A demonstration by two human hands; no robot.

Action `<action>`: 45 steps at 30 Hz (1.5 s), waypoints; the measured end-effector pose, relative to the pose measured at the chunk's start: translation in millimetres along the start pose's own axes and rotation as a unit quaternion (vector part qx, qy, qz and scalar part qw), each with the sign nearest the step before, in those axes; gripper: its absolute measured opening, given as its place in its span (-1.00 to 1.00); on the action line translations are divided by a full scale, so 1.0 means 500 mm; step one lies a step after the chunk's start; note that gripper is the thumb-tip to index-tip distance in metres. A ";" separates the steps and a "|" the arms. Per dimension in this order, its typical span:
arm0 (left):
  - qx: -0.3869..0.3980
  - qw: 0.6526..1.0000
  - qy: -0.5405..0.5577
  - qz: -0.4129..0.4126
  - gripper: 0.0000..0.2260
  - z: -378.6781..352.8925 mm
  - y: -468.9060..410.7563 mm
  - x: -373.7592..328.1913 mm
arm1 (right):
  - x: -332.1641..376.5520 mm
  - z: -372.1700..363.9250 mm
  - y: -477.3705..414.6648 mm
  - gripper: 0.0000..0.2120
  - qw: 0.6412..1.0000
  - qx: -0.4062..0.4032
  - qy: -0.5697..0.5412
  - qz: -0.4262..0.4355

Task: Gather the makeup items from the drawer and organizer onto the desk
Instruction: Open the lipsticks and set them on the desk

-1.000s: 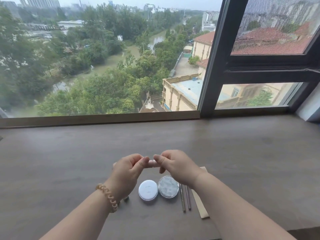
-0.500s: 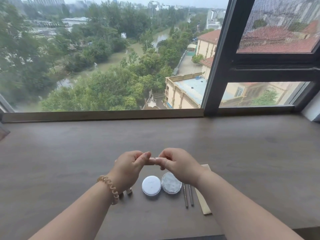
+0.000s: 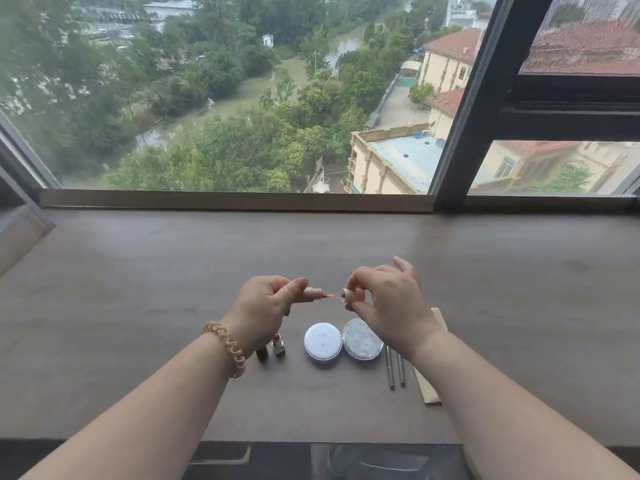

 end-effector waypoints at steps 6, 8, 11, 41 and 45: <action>-0.029 0.987 0.150 0.039 -0.79 0.047 0.005 0.025 | -0.077 -0.048 0.035 -0.91 0.973 0.019 -0.163 -0.165; -0.019 0.980 0.189 0.062 -0.77 0.040 0.011 0.043 | -0.071 -0.093 0.041 -0.91 0.949 0.048 -0.240 -0.198; -0.016 0.965 0.240 0.104 -0.64 0.031 0.019 0.086 | -0.056 -0.154 0.048 -0.93 0.923 0.075 -0.304 -0.226; -0.249 0.955 -0.130 0.100 -0.95 -0.057 -0.004 0.337 | -0.007 -0.415 -0.015 -0.92 0.981 0.172 -0.069 -0.055; -0.271 0.945 -0.152 0.106 -0.91 -0.059 -0.006 0.331 | -0.014 -0.422 -0.013 -0.86 0.980 0.173 -0.083 -0.057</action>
Point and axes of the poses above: each hand's wrist, its own y-axis away from the middle knuckle, its own z-axis out of the back of the hand, x = y × z, the point moved 8 cm from there along -y, towards the middle knuckle, and after that the axes turned 10 degrees about z, right-handed, at the moved point
